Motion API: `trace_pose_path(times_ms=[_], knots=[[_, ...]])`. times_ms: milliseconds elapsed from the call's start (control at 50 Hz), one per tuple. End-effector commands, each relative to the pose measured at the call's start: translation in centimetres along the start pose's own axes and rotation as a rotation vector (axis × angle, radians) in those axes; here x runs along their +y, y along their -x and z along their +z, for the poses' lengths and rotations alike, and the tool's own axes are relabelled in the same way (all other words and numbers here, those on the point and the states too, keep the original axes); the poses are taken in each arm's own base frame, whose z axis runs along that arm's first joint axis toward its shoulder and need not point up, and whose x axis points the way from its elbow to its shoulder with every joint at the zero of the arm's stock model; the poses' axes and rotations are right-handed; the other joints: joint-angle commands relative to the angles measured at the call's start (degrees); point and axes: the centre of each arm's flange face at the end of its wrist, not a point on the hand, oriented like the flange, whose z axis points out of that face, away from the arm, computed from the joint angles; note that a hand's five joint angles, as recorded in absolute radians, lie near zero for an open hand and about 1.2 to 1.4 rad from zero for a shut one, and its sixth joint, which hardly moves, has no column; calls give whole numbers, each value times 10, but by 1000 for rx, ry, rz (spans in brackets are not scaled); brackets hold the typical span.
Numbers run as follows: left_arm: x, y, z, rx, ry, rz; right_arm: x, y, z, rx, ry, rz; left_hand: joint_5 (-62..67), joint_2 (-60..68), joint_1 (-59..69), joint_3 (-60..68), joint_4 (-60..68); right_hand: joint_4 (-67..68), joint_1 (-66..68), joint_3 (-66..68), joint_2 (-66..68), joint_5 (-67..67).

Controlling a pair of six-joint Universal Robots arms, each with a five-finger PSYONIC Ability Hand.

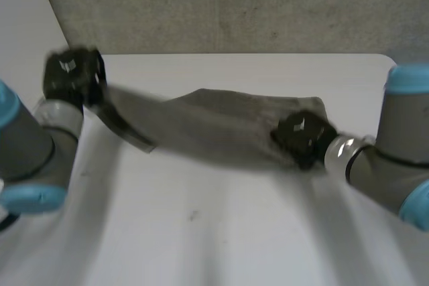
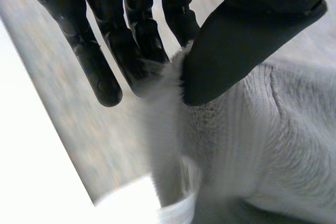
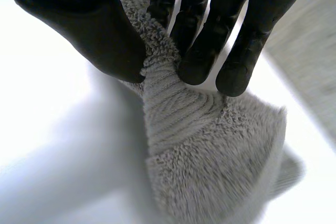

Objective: Fold the towel.

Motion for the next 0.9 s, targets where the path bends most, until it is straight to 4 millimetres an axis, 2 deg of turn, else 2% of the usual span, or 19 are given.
trace_pose_path(times_ms=[20, 40, 60, 80, 100, 120, 160, 200, 240, 260, 340, 360, 400, 420, 460, 580, 700, 900], knots=[[45, -6, -36, 58, 162, 16, 42, 32, 4, -101, 114, 29, 113, 102, 115, 102, 102, -16, -11, -11, -10, -6], [46, -4, -40, 55, 174, 20, 42, 32, 4, -102, 115, 29, 113, 102, 115, 102, 102, -16, -11, -11, -10, -7], [46, -3, -43, 55, 176, 22, 41, 33, 2, -100, 111, 38, 113, 102, 115, 102, 102, -101, -96, -96, -95, -92], [46, -3, -43, 55, 176, 22, 38, 32, -2, -95, 103, 40, 113, 102, 115, 102, 102, -283, -278, -279, -277, -274], [42, -2, -45, 55, 172, 20, 38, 32, -2, -95, 103, 40, 113, 102, 115, 102, 102, -285, -280, -280, -279, -276], [37, -1, -48, 53, 158, 19, 34, 30, -7, -83, 90, 37, 113, 102, 115, 102, 102, -435, -430, -430, -429, -426], [33, 0, -51, 49, 149, 19, 29, 27, -12, -63, 72, 33, 113, 102, 115, 102, 102, -488, -483, -483, -482, -479], [31, 1, -53, 46, 145, 18, 26, 22, -16, -37, 55, 30, 113, 102, 115, 102, 102, -487, -482, -482, -481, -478], [30, 1, -57, 48, 145, 17, 19, 6, -22, 31, 19, 53, 113, 102, 115, 102, 102, -490, -485, -486, -484, -481], [30, 1, -59, 49, 143, 17, 19, 6, -22, 31, 19, 53, 113, 102, 115, 102, 102, -490, -485, -486, -484, -481], [31, 0, -65, 51, 146, 17, 6, -18, -32, 117, -33, 180, 113, 102, 115, 102, 102, -492, -487, -487, -486, -483], [30, 1, -67, 51, 144, 15, 6, -18, -32, 118, -33, 180, 113, 102, 115, 102, 102, -492, -487, -487, -486, -483], [29, 0, -70, 52, 143, 15, 6, -37, -36, 168, -49, 279, 113, 102, 115, 102, 102, -492, -487, -487, -486, -483], [29, 0, -72, 54, 142, 14, 6, -37, -36, 168, -49, 280, 113, 102, 115, 102, 102, -492, -487, -487, -486, -483], [28, 0, -72, 53, 141, 13, 8, -52, -36, 202, -57, 335, 113, 102, 115, 102, 102, -492, -487, -487, -486, -483], [28, 2, -74, 49, 140, 13, 13, -59, -29, 203, -38, 344, 113, 102, 115, 102, 102, -509, -504, -504, -503, -499], [29, 2, -74, 48, 145, 14, 25, -59, -13, 134, 79, 368, 113, 102, 115, 102, 102, -525, -520, -521, -519, -516], [26, 3, -76, 46, 136, 13, 24, -69, 10, 73, 164, 400, 113, 102, 115, 102, 102, -532, -527, -528, -526, -523]])
